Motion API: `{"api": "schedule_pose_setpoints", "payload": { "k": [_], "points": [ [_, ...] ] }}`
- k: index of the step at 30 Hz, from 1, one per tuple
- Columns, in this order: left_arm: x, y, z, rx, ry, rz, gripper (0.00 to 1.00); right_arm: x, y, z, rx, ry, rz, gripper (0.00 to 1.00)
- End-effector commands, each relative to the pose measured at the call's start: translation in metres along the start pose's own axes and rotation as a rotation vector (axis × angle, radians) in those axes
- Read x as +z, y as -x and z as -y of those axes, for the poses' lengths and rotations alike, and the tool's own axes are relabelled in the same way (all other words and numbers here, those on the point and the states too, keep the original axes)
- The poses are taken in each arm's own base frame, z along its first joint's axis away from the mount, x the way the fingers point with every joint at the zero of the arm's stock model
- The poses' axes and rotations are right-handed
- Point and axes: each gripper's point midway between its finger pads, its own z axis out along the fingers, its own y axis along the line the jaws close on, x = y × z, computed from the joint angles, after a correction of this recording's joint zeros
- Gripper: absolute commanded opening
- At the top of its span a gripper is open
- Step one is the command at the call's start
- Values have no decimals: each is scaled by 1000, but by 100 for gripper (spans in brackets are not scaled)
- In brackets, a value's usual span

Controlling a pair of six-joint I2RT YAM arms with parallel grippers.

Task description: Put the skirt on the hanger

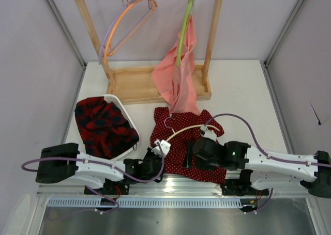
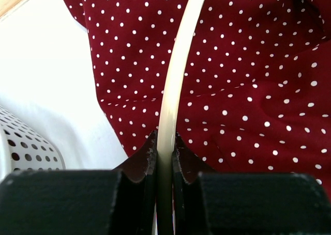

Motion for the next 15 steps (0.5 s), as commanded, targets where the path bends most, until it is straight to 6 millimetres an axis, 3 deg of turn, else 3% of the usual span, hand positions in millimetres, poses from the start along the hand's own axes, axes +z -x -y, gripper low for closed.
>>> {"api": "schedule_pose_setpoints", "payload": {
  "k": [1, 2, 3, 6, 12, 13, 15],
  "points": [
    [6, 35, 8, -138, 35, 79, 0, -1, 31, -41, 248, 201, 203, 86],
    [6, 34, 8, -139, 40, 77, 0, 10, 26, -32, 336, 201, 207, 86],
    [6, 33, 7, -138, 47, 77, 0, 7, 21, -43, 378, 267, 206, 86],
    [7, 30, 6, -133, 52, 81, 0, 17, 22, -48, 550, 364, 278, 84],
    [9, 24, -1, -121, 79, 88, 0, 33, -12, -62, 685, 379, 309, 86],
    [9, 22, -2, -117, 84, 89, 0, 38, -26, -61, 677, 363, 300, 86],
    [10, 25, -2, -116, 82, 101, 0, 42, -31, -53, 705, 346, 330, 83]
  ]
}}
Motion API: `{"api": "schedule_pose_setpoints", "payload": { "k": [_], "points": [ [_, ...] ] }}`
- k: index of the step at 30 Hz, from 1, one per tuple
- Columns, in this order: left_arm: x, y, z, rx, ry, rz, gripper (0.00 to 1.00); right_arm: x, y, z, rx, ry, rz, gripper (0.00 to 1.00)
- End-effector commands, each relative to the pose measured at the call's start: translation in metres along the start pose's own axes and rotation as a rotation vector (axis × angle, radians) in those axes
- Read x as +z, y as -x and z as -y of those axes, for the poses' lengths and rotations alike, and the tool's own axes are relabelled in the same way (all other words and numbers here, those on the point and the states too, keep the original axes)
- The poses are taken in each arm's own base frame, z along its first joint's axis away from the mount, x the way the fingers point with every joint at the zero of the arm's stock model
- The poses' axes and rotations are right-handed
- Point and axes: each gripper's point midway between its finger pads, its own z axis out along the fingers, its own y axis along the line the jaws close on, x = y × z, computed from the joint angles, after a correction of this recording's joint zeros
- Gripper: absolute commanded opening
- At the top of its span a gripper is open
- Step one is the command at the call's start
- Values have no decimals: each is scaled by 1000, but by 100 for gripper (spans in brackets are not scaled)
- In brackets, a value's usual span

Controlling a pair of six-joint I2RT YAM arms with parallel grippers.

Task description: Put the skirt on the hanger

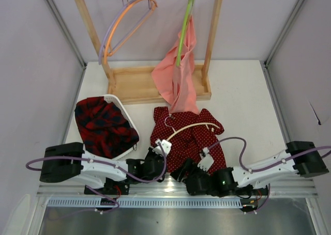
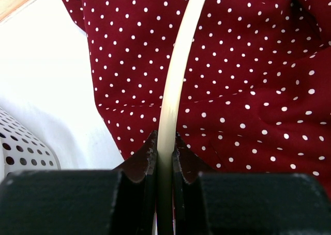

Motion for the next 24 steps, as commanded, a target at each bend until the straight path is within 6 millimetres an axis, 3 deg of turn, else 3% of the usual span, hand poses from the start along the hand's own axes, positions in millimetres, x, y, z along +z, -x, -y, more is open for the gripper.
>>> {"api": "schedule_pose_setpoints", "payload": {
  "k": [1, 6, 12, 17, 24],
  "points": [
    [4, 20, -5, -94, 56, 87, 0, -4, 14, -30, 406, 112, 143, 81],
    [2, 21, -6, -113, 47, 90, 0, 5, 30, -14, 436, 134, 304, 78],
    [0, 22, -10, -125, 47, 97, 0, 14, 33, -21, 501, 172, 359, 79],
    [-1, 22, -9, -134, 37, 102, 0, 23, 39, -32, 519, 185, 405, 73],
    [-1, 26, -7, -141, 19, 114, 0, 37, 52, -29, 524, 157, 470, 64]
  ]
}}
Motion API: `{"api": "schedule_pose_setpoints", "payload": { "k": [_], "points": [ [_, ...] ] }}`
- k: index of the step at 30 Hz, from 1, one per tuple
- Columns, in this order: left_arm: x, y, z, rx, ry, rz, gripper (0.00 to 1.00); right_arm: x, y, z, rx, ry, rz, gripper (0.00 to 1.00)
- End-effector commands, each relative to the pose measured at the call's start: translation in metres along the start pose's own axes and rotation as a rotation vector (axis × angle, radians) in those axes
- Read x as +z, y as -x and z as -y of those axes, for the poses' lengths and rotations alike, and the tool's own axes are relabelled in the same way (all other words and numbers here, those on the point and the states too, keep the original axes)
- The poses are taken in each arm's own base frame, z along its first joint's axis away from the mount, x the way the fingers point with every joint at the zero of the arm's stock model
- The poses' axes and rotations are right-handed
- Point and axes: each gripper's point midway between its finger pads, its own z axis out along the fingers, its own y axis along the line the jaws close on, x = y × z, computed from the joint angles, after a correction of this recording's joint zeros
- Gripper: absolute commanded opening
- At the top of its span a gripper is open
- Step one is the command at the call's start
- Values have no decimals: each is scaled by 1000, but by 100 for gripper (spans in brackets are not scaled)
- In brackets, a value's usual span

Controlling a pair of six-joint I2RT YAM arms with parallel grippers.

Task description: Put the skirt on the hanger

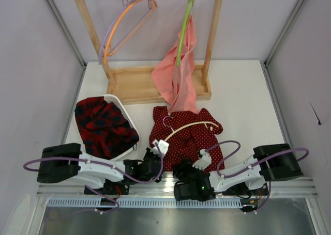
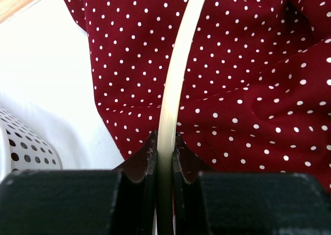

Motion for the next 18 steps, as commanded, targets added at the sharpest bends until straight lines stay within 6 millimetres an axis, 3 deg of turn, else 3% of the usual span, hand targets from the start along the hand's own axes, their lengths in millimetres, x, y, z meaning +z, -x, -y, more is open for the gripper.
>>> {"api": "schedule_pose_setpoints", "payload": {
  "k": [1, 4, 5, 7, 10, 14, 18],
  "points": [
    [1, 27, -1, -118, 22, 88, 0, 6, 33, -40, 709, 64, 104, 61],
    [1, 26, -1, -117, 21, 90, 0, 8, 33, -36, 685, 47, 106, 42],
    [1, 26, -1, -117, 21, 90, 0, 8, 34, -35, 680, 40, 106, 23],
    [1, 26, -1, -116, 21, 90, 0, 8, 34, -33, 655, 30, 96, 3],
    [2, 25, -2, -105, 26, 88, 0, -2, 36, -36, 602, 32, 66, 0],
    [3, 25, -3, -108, 24, 87, 0, -28, 56, -37, 547, 68, 47, 0],
    [3, 23, -2, -109, 20, 81, 0, -56, 81, -53, 507, 151, 23, 0]
  ]
}}
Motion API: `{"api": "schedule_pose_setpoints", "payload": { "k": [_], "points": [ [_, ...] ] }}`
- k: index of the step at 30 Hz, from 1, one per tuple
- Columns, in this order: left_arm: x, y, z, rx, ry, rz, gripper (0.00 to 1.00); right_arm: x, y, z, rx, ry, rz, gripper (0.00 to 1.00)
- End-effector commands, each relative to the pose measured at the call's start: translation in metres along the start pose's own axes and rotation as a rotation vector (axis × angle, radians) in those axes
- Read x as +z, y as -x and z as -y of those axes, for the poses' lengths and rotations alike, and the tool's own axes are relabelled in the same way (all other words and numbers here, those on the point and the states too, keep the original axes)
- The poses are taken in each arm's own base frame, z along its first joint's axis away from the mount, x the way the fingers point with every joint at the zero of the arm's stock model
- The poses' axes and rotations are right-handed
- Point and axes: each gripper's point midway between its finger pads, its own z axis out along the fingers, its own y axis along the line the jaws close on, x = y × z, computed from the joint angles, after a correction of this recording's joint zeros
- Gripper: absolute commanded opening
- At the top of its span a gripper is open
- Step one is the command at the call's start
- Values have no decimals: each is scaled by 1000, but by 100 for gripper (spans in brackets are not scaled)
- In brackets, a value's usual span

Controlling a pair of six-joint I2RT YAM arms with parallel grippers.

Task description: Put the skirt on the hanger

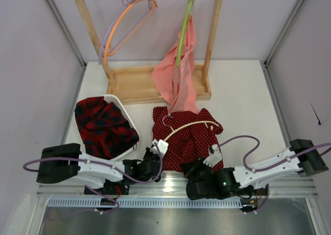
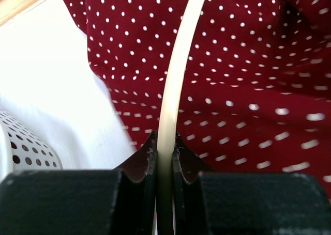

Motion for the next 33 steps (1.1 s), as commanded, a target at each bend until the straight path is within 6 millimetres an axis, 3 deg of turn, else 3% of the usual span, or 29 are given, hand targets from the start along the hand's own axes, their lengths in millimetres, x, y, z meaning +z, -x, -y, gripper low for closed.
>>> {"api": "schedule_pose_setpoints", "payload": {
  "k": [1, 4, 9, 17, 21, 23, 27, 30, 31, 33],
  "points": [
    [3, 19, 0, -107, 23, 64, 0, -22, 45, -40, 416, 107, 72, 0],
    [3, 18, 2, -111, 17, 59, 0, -38, 51, -52, 392, 130, 39, 0],
    [4, 18, -2, -107, 43, 64, 0, -60, 55, -53, 336, 127, -1, 0],
    [7, 18, -6, -88, 73, 71, 0, -107, 74, -81, 218, 151, -74, 0],
    [13, 29, -16, -82, 111, 89, 0, -112, 53, -67, 193, 106, -156, 0],
    [15, 44, -23, -91, 117, 123, 0, -111, 39, -50, 180, 50, -199, 0],
    [7, 76, -19, -36, 30, 204, 0, -95, 19, -10, 190, -13, -225, 3],
    [-2, 95, -21, -18, -12, 280, 0, -91, 9, 1, 206, -14, -258, 6],
    [-4, 96, -21, -12, -32, 295, 0, -93, 6, 0, 213, -13, -283, 24],
    [-11, 111, -17, -13, -81, 350, 0, -97, 2, 6, 166, -33, -319, 37]
  ]
}}
